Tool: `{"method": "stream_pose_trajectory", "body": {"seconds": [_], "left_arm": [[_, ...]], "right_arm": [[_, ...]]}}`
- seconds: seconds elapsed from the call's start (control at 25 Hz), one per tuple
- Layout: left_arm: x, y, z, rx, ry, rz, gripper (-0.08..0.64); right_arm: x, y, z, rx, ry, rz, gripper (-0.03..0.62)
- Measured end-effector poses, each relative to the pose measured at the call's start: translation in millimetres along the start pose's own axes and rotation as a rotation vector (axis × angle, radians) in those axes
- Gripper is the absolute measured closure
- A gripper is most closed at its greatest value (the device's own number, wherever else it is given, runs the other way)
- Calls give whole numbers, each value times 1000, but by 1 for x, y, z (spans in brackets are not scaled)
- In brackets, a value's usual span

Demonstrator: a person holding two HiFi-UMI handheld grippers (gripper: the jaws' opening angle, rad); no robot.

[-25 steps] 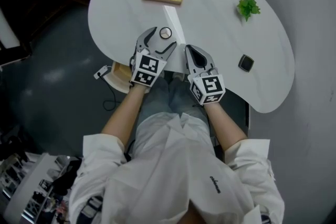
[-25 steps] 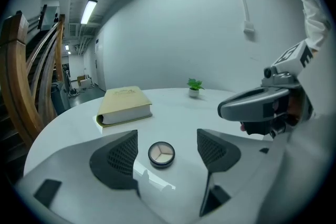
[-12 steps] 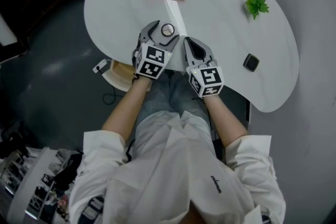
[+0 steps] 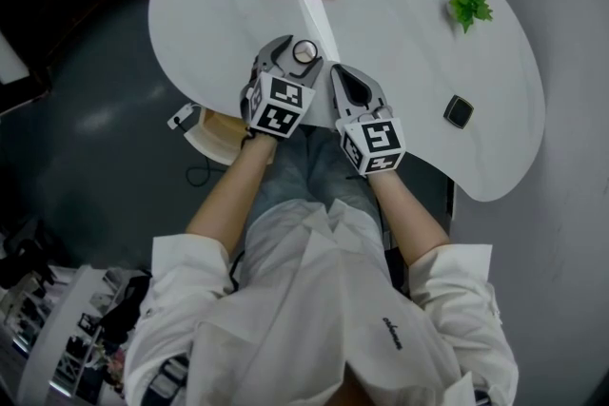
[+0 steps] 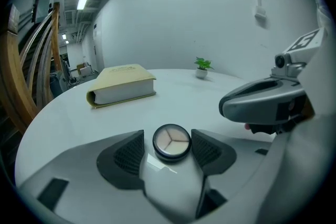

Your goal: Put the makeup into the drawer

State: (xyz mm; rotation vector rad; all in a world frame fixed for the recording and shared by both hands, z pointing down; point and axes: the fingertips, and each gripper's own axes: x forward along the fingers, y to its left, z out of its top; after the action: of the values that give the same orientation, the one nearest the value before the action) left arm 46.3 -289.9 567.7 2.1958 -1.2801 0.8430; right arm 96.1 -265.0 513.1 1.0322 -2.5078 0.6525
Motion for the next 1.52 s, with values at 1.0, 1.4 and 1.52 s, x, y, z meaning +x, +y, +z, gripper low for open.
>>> {"method": "stream_pose_trajectory", "body": {"seconds": [1.0,1.4,1.52], "left_arm": [[-37,-16,4,-10,-52,29,328],[-128,-9,-48,-151,-110,143,328],[-156,-4,-70,-180,-120,163,328]], "right_arm": [[-32,10,-6,-2,-7,65,575],[-32,97,-30,-68,48,273,575],[-32,132,-35,-79,56,327,575]]}}
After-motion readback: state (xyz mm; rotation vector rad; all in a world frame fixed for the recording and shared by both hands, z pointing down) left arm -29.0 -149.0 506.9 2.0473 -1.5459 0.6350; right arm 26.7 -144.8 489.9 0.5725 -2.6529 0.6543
